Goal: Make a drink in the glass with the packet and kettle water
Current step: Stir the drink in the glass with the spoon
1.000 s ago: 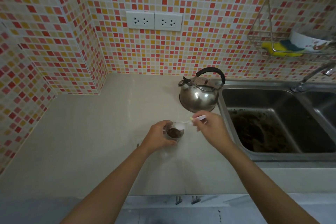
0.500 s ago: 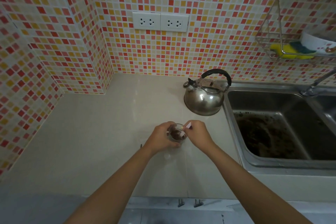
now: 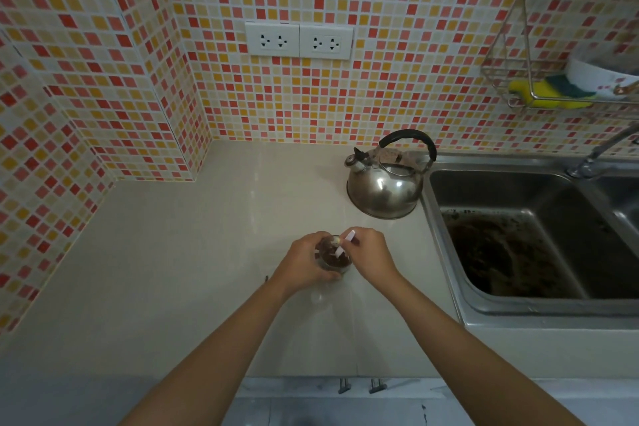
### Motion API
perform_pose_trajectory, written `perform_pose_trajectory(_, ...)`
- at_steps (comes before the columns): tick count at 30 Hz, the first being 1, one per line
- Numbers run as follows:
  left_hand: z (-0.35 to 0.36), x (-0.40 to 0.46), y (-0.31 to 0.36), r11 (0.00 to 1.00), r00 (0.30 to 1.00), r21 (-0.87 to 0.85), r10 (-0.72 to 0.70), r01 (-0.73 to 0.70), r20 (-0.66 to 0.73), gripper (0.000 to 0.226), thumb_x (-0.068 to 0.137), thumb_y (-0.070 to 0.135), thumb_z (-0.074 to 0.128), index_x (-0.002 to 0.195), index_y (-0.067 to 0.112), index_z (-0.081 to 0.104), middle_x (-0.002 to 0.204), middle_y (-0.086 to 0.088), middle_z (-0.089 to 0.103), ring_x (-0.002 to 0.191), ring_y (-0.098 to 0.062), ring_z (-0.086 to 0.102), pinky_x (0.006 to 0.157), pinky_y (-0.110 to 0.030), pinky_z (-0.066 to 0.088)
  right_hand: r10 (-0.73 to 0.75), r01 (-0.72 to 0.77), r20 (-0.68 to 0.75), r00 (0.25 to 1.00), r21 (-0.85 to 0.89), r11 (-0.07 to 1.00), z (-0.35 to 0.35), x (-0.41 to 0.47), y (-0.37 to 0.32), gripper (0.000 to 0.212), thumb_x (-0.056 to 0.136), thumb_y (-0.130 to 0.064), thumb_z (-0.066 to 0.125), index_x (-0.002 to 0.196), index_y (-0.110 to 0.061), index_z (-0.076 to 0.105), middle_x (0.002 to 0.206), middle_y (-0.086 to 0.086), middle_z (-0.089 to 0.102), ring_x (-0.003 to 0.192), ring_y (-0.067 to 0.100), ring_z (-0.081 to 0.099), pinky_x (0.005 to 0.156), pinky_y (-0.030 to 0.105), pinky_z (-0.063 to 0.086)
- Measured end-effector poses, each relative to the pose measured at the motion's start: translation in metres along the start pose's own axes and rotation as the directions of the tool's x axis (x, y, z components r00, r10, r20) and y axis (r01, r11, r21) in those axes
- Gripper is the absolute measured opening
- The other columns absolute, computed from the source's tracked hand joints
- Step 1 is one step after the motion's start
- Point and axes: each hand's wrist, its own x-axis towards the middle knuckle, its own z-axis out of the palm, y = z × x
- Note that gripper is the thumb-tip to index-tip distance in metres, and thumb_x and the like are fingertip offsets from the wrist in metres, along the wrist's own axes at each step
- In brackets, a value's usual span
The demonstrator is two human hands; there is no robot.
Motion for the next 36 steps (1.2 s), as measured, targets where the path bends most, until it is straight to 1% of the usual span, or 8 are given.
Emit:
perform_pose_trajectory(6, -0.001, -0.001, 0.003, 1.000, 1.000, -0.019, -0.008, 0.008, 0.002, 0.070, 0.052, 0.026, 0.090, 0.115, 0.025, 0.060, 0.116, 0.003, 0.066, 0.107, -0.018, 0.063, 0.098, -0.034, 0.052, 0.021, -0.021, 0.003, 1.000, -0.076, 0.997, -0.004, 0.005, 0.007, 0.032, 0.088, -0.011, 0.055, 0.056, -0.016, 0.055, 0.052, -0.006, 0.050, 0.051, 0.008, 0.048, 0.049, 0.021, 0.036)
perform_pose_trajectory(11, 0.000, 0.000, 0.004, 1.000, 1.000, -0.011, -0.015, 0.015, 0.008, 0.070, 0.054, 0.026, 0.090, 0.117, 0.023, 0.061, 0.118, 0.001, 0.066, 0.108, -0.019, 0.063, 0.099, -0.037, 0.052, -0.047, 0.048, 0.024, 0.999, -0.043, 0.998, -0.001, 0.004, 0.003, 0.019, 0.089, -0.015, 0.055, 0.079, -0.009, 0.070, 0.075, 0.008, 0.067, 0.068, 0.017, 0.060, 0.065, 0.027, 0.049)
perform_pose_trajectory(15, -0.001, -0.001, 0.004, 1.000, 1.000, -0.014, -0.026, 0.026, 0.007, 0.073, 0.053, 0.026, 0.090, 0.119, 0.023, 0.060, 0.120, 0.001, 0.065, 0.109, -0.019, 0.062, 0.100, -0.037, 0.052, 0.014, -0.014, -0.004, 1.000, -0.060, 0.998, -0.006, 0.007, 0.009, 0.024, 0.090, -0.016, 0.056, 0.068, -0.009, 0.063, 0.065, 0.006, 0.059, 0.059, 0.017, 0.054, 0.059, 0.026, 0.043)
perform_pose_trajectory(20, 0.000, 0.000, 0.001, 1.000, 1.000, -0.005, -0.020, 0.021, 0.011, 0.074, 0.054, 0.025, 0.090, 0.121, 0.022, 0.059, 0.121, 0.001, 0.064, 0.109, -0.018, 0.062, 0.099, -0.034, 0.052, 0.192, -0.183, -0.029, 0.981, 0.186, 0.965, -0.008, 0.005, 0.009, 0.016, 0.087, -0.010, 0.061, 0.071, -0.010, 0.065, 0.059, 0.004, 0.062, 0.046, 0.007, 0.053, 0.042, 0.009, 0.040)
perform_pose_trajectory(23, -0.001, 0.001, 0.000, 1.000, 1.000, -0.007, -0.012, 0.012, 0.014, 0.072, 0.052, 0.025, 0.089, 0.118, 0.022, 0.060, 0.117, 0.002, 0.065, 0.106, -0.017, 0.062, 0.097, -0.034, 0.053, 0.151, -0.124, -0.084, 0.985, 0.266, 0.956, -0.018, 0.004, 0.003, 0.015, 0.085, -0.011, 0.064, 0.070, -0.013, 0.067, 0.056, -0.001, 0.061, 0.039, 0.000, 0.053, 0.048, 0.015, 0.042)
perform_pose_trajectory(29, 0.000, 0.001, 0.000, 1.000, 1.000, 0.010, -0.005, 0.004, 0.010, 0.066, 0.052, 0.029, 0.088, 0.112, 0.029, 0.060, 0.111, 0.009, 0.065, 0.101, -0.012, 0.061, 0.089, -0.025, 0.050, -0.084, 0.089, -0.065, 0.994, 0.081, 0.993, -0.032, 0.002, -0.007, 0.025, 0.085, -0.018, 0.064, 0.062, -0.027, 0.065, 0.057, -0.014, 0.061, 0.055, 0.000, 0.057, 0.059, 0.023, 0.045)
perform_pose_trajectory(33, 0.000, 0.002, 0.000, 1.000, 1.000, 0.019, 0.002, -0.002, 0.009, 0.066, 0.051, 0.030, 0.089, 0.111, 0.029, 0.061, 0.110, 0.007, 0.066, 0.099, -0.013, 0.063, 0.091, -0.028, 0.053, -0.151, 0.161, 0.124, 0.981, -0.076, 0.984, -0.020, 0.002, -0.003, 0.012, 0.084, -0.016, 0.062, 0.085, -0.016, 0.074, 0.083, 0.002, 0.070, 0.073, 0.015, 0.061, 0.066, 0.025, 0.047)
perform_pose_trajectory(36, 0.000, 0.001, 0.000, 1.000, 1.000, 0.015, 0.000, 0.000, 0.006, 0.068, 0.051, 0.029, 0.090, 0.113, 0.029, 0.060, 0.109, 0.010, 0.063, 0.100, -0.012, 0.063, 0.089, -0.023, 0.050, -0.077, 0.087, 0.090, 0.993, -0.111, 0.990, -0.014, 0.006, 0.005, 0.018, 0.087, -0.015, 0.057, 0.078, -0.016, 0.072, 0.077, 0.006, 0.067, 0.070, 0.019, 0.060, 0.065, 0.029, 0.047)
